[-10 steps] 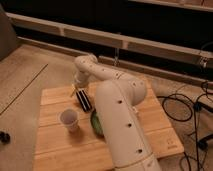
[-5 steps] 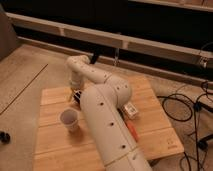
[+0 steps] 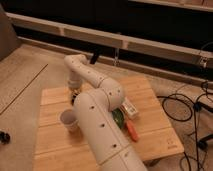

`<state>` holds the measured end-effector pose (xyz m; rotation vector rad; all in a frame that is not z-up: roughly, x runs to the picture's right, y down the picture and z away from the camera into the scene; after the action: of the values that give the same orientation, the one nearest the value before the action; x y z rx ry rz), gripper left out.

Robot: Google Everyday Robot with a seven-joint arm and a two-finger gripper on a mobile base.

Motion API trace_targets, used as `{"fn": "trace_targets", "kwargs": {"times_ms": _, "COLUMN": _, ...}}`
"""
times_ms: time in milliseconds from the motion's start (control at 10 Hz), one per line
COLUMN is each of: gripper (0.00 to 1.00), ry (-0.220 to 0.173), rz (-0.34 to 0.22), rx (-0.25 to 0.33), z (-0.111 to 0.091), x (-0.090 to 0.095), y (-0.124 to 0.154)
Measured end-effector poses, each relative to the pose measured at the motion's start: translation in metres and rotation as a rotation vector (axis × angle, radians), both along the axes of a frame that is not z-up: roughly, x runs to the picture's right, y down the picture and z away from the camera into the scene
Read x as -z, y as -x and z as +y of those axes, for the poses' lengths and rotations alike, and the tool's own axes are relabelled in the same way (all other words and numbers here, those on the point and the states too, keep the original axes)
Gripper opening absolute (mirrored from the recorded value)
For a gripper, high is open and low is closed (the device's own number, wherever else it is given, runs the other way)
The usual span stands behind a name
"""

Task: Place the eraser in the ceramic cup

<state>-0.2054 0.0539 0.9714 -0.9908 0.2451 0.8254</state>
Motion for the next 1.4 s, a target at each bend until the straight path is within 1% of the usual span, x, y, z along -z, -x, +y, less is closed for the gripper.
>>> {"fn": "trace_targets", "kwargs": {"times_ms": 100, "gripper": 0.0, "ry": -0.009, "rz": 0.004, "rx": -0.006, "z": -0.006, "x": -0.001, "y": -0.002}}
{"fn": "trace_targets", "kwargs": {"times_ms": 200, "gripper": 0.0, "ry": -0.027, "rz": 0.008, "rx": -0.015, "z": -0.016, "x": -0.001, "y": -0.004}}
{"fn": "trace_targets", "kwargs": {"times_ms": 300, "gripper": 0.0, "ry": -0.068, "rz": 0.02, "rx": -0.022, "z": -0.036, "x": 0.0, "y": -0.01}}
{"fn": "trace_targets", "kwargs": {"times_ms": 400, "gripper": 0.0, "ry": -0.123, "rz": 0.029, "rx": -0.027, "z": -0.062, "x": 0.006, "y": -0.016}}
{"fn": "trace_targets", "kwargs": {"times_ms": 500, "gripper": 0.0, "ry": -0.173, "rz": 0.035, "rx": -0.028, "z": -0.084, "x": 0.011, "y": -0.02}}
{"fn": "trace_targets", "kwargs": {"times_ms": 600, "gripper": 0.0, "ry": -0.261, "rz": 0.037, "rx": -0.037, "z": -0.123, "x": 0.024, "y": -0.024}}
{"fn": "trace_targets", "kwargs": {"times_ms": 700, "gripper": 0.0, "ry": -0.309, "rz": 0.034, "rx": -0.039, "z": -0.144, "x": 0.033, "y": -0.025}}
{"fn": "trace_targets", "kwargs": {"times_ms": 800, "gripper": 0.0, "ry": -0.376, "rz": 0.023, "rx": -0.044, "z": -0.171, "x": 0.047, "y": -0.021}}
{"fn": "trace_targets", "kwargs": {"times_ms": 900, "gripper": 0.0, "ry": -0.442, "rz": 0.003, "rx": -0.044, "z": -0.196, "x": 0.064, "y": -0.011}}
{"fn": "trace_targets", "kwargs": {"times_ms": 1000, "gripper": 0.0, "ry": -0.49, "rz": -0.022, "rx": -0.044, "z": -0.211, "x": 0.078, "y": 0.001}}
{"fn": "trace_targets", "kwargs": {"times_ms": 1100, "gripper": 0.0, "ry": -0.531, "rz": -0.051, "rx": -0.044, "z": -0.221, "x": 0.093, "y": 0.013}}
{"fn": "trace_targets", "kwargs": {"times_ms": 1200, "gripper": 0.0, "ry": -0.555, "rz": -0.077, "rx": -0.045, "z": -0.224, "x": 0.106, "y": 0.025}}
{"fn": "trace_targets", "kwargs": {"times_ms": 1300, "gripper": 0.0, "ry": -0.587, "rz": -0.118, "rx": -0.048, "z": -0.223, "x": 0.128, "y": 0.043}}
{"fn": "trace_targets", "kwargs": {"times_ms": 1400, "gripper": 0.0, "ry": -0.599, "rz": -0.154, "rx": -0.051, "z": -0.212, "x": 0.146, "y": 0.056}}
